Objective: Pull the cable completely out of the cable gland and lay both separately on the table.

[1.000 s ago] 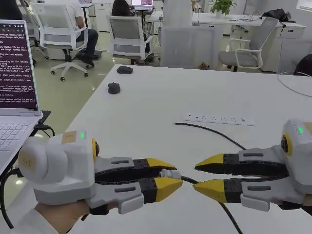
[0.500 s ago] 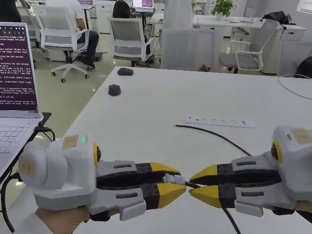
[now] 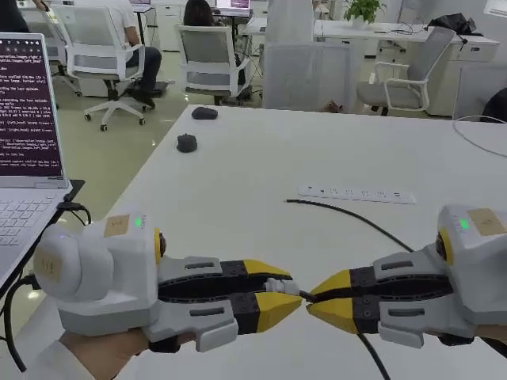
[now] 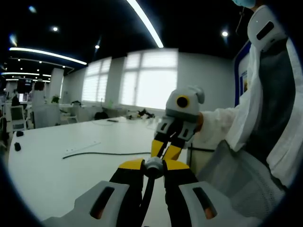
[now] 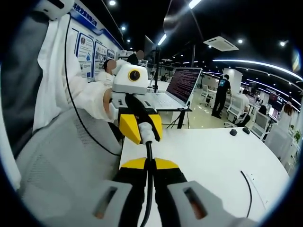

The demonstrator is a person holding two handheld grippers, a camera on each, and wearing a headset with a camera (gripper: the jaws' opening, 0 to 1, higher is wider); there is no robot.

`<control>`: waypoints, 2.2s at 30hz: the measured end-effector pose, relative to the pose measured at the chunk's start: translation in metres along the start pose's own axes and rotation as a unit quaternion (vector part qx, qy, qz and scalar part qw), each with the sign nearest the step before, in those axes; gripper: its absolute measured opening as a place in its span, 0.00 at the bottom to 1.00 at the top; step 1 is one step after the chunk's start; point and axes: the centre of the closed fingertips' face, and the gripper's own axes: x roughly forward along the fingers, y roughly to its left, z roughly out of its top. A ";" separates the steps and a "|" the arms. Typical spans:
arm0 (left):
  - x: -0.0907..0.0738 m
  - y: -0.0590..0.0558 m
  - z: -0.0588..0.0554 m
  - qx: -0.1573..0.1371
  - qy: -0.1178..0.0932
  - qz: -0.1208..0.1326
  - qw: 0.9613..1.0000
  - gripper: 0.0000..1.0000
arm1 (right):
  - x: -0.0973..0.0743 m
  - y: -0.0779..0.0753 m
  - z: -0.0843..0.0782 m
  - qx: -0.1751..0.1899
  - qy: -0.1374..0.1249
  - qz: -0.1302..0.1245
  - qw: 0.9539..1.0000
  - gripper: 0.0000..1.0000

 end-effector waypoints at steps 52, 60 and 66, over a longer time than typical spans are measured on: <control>-0.004 0.012 -0.003 -0.015 0.003 0.025 1.000 0.16 | -0.015 -0.011 -0.027 0.035 0.027 -0.034 0.998 0.15; -0.004 0.010 -0.002 -0.018 -0.001 0.022 1.000 0.16 | -0.004 -0.008 -0.004 0.003 0.013 -0.020 1.000 0.16; -0.003 0.009 -0.001 -0.016 -0.003 0.018 1.000 0.16 | 0.002 -0.005 -0.002 -0.003 0.011 -0.011 1.000 0.15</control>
